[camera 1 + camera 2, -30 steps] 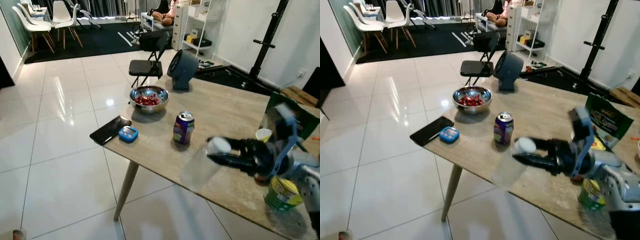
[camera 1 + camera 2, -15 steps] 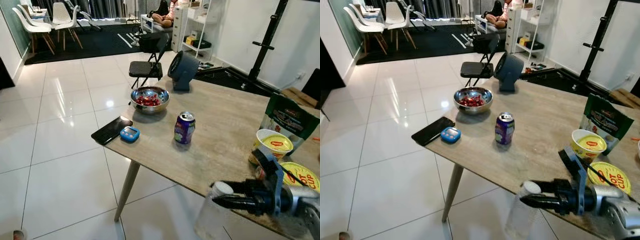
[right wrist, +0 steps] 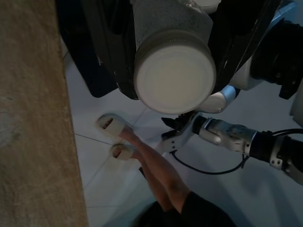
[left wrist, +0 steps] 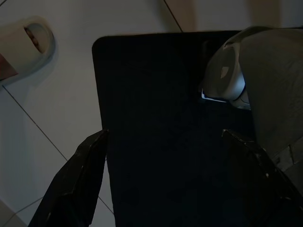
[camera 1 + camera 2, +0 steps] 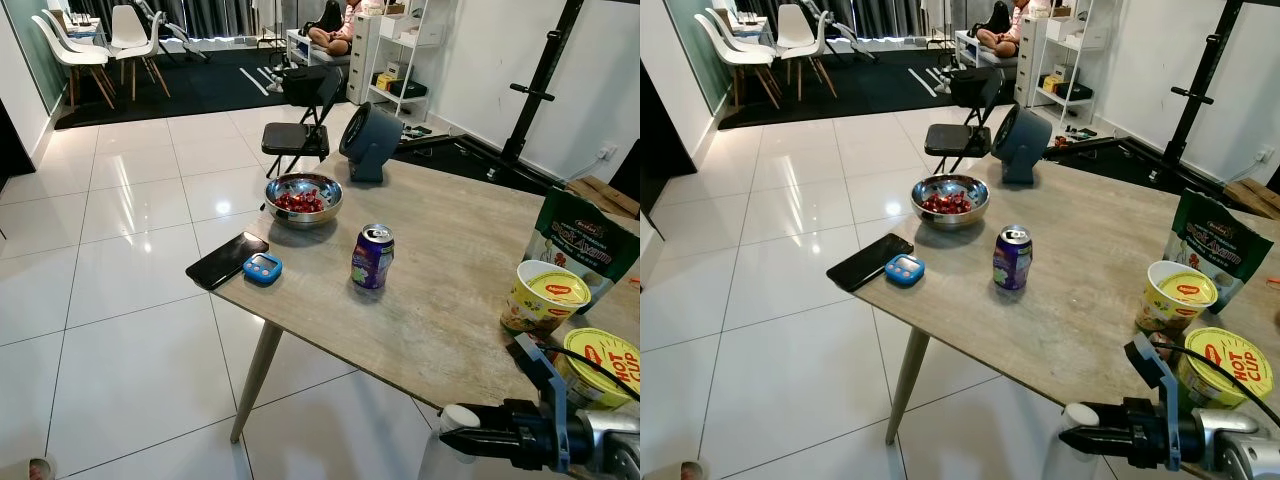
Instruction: Restocking fridge
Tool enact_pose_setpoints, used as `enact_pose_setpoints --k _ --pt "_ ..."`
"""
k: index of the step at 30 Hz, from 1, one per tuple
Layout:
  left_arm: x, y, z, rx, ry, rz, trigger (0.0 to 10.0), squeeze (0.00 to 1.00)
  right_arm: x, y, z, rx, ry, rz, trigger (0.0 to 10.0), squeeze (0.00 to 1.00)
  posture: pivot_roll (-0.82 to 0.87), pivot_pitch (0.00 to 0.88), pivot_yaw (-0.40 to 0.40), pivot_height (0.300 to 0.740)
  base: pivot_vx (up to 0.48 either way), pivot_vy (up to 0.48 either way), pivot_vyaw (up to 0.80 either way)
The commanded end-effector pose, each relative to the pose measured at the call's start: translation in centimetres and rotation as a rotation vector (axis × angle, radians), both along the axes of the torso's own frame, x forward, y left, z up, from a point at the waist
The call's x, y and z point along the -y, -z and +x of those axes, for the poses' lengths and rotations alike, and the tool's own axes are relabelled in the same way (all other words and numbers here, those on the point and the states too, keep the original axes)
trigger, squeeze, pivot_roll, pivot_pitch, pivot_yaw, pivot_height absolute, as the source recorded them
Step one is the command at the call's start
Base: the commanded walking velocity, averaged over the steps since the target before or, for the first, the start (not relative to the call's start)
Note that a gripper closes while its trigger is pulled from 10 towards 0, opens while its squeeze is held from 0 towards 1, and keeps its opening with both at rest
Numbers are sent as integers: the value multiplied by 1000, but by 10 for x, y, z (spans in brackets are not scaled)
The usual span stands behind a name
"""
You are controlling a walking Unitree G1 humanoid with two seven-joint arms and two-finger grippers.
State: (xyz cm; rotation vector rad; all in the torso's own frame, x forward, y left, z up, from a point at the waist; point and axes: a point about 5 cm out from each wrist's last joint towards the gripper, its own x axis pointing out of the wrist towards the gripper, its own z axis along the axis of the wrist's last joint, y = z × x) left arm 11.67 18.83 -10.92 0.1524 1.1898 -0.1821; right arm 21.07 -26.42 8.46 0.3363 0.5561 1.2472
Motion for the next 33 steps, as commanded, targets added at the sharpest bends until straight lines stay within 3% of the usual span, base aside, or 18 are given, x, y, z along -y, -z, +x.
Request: enact_pose_setpoints --k 1,10,14,19,25,33 --pt "5 1 -3 -5 10 -25 10000 0 -6 1 0 -1 -33 30 10000 0 -21 0 -22 740 0 0 0" --pt "7 1 -1 5 11 -37 10000 0 -13 -4 5 41 -69 59 10000 0 -20 0 -21 740 0 0 0" --pt "8 1 -1 8 10 -41 10000 0 -19 -29 12 144 -93 140 10000 0 -20 0 -20 740 0 0 0" --pt "9 1 -1 9 8 -42 10000 0 -21 -45 17 212 -104 174 10000 0 -20 0 -20 740 0 0 0" --pt "9 1 -1 16 -4 -47 10000 0 -31 -85 26 372 -175 207 10000 0 -19 0 -22 740 0 0 0" --pt "10 1 -1 18 -8 -51 10000 0 -42 -92 23 400 -217 209 10000 0 -21 0 -25 740 0 0 0"
